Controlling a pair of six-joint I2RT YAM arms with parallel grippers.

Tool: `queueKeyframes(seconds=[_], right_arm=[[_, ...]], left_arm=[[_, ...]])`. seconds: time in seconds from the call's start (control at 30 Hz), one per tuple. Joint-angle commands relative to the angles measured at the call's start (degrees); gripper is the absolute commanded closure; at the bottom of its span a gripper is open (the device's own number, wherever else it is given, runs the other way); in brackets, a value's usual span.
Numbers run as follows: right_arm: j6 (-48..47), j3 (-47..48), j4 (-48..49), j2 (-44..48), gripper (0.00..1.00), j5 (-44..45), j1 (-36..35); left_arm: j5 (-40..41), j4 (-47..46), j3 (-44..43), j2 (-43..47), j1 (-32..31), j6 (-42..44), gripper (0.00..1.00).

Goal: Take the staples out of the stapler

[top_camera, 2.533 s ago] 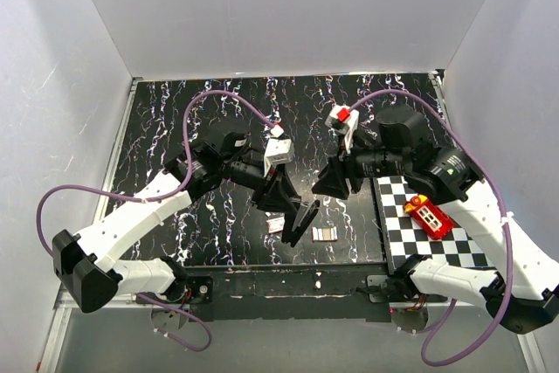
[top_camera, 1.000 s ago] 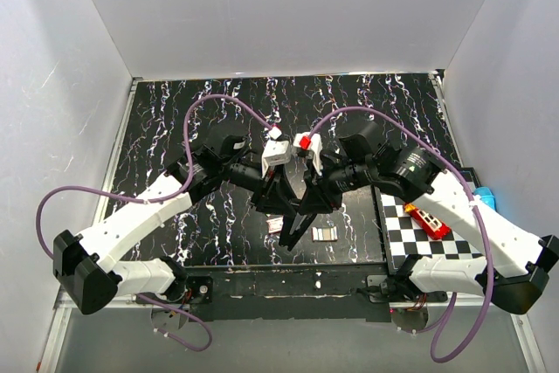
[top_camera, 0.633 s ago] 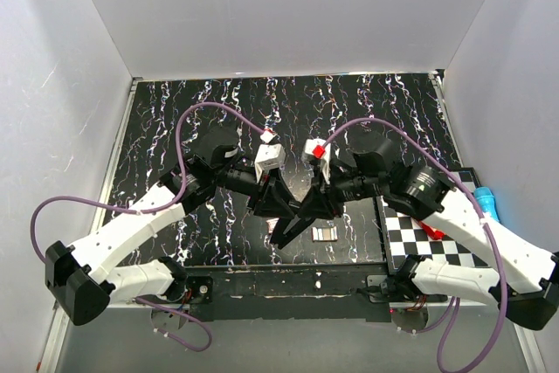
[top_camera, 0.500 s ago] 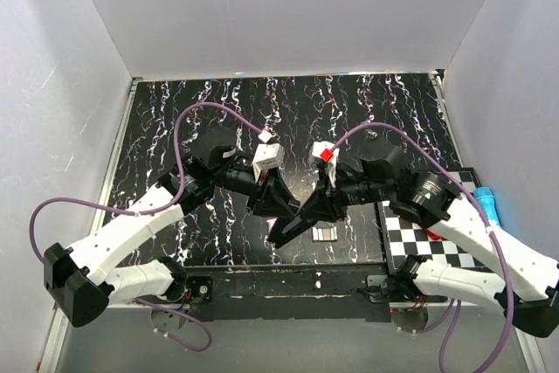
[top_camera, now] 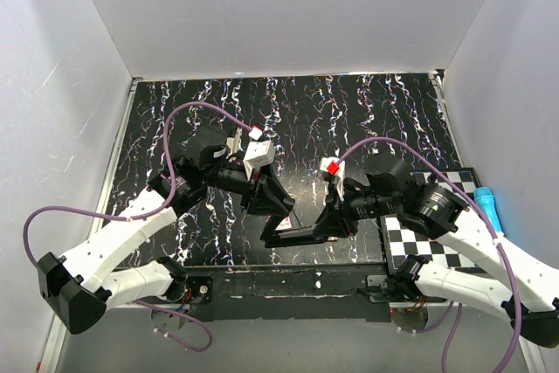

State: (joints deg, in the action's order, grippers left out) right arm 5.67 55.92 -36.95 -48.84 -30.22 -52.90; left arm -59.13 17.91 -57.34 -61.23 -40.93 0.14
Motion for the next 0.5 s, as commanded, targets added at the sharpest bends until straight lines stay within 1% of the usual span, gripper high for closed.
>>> queueKeyframes(seconds=[0.0,0.2,0.27,0.37,0.47], right_arm=[[3.82,1.38,-1.20,-0.99,0.99,0.24,-0.62],[4.61,4.54,1.00,-3.19,0.99,2.70,-0.62],[4.61,5.51,1.00,-4.24,0.96,2.88,-0.62],[4.61,6.92,1.35,-4.95,0.81,2.97,-0.62],[4.44,8.15,1.35,-5.48,0.73,3.50,-0.62]], left_arm=[[0.69,-6.57,-1.63,0.85,1.20,0.30,1.00],[-0.10,-6.13,-1.90,0.06,1.20,0.30,1.00],[-0.11,-6.05,-1.90,0.06,1.20,0.30,1.00],[-0.19,-5.87,-1.90,-0.29,1.20,0.30,1.00],[-0.19,-5.35,-1.98,-0.47,1.20,0.30,1.00]])
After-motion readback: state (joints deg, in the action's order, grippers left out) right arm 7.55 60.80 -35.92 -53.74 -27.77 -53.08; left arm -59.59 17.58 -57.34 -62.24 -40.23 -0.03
